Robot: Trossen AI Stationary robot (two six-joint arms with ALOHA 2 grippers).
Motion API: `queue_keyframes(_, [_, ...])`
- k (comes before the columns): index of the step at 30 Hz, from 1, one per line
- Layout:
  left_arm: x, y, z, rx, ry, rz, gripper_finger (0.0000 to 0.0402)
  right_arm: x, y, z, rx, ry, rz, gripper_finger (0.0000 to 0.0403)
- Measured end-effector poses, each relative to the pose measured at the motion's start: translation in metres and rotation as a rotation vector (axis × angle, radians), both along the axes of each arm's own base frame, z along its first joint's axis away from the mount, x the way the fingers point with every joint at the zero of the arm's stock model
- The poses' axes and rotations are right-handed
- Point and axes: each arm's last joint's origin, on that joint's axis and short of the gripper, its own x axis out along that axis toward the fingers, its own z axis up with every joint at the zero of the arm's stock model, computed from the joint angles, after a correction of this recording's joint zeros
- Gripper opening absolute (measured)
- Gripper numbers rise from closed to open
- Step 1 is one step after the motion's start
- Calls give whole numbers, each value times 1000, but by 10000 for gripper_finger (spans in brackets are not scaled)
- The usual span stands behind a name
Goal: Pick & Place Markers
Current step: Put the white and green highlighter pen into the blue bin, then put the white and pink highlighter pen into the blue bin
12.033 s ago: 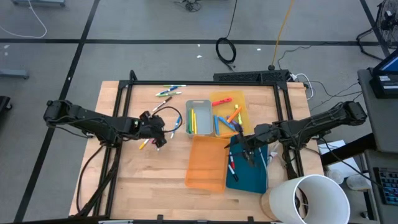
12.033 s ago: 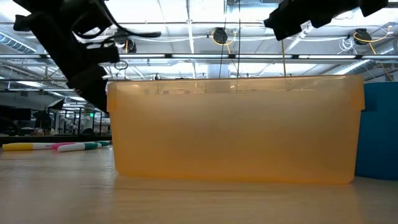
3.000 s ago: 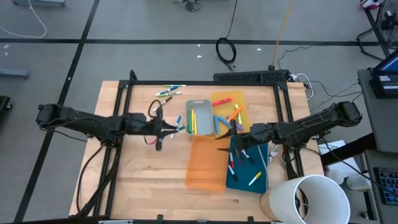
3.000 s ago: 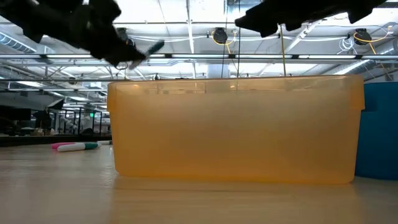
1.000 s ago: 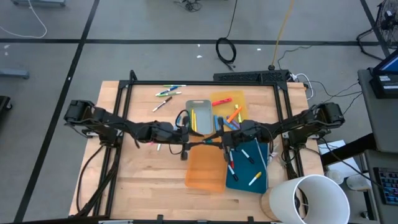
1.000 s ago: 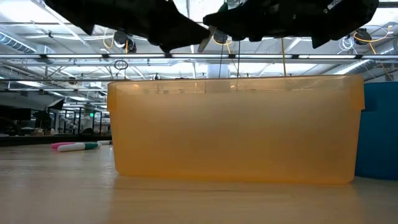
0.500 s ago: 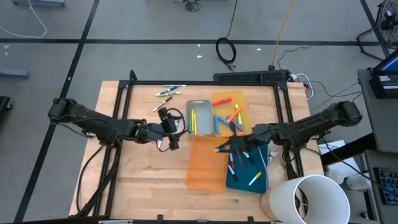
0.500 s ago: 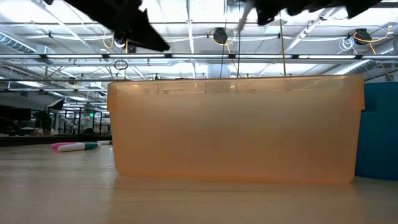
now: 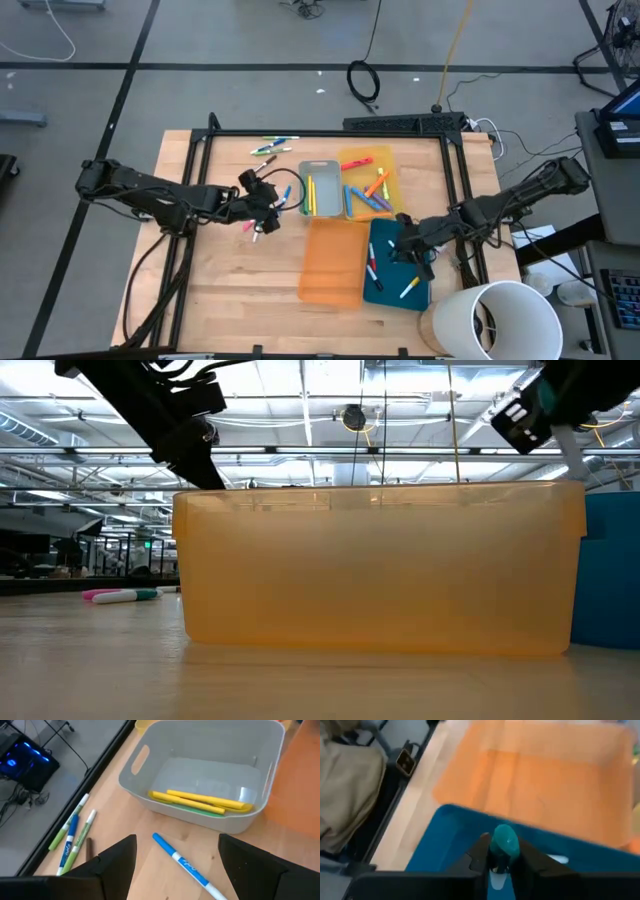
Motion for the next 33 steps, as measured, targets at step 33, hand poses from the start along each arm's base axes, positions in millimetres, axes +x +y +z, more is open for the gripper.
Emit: queue_keyframes(33, [-48, -13, -66, -321, 225, 198, 285, 37, 10, 20, -246, -514, 191, 155])
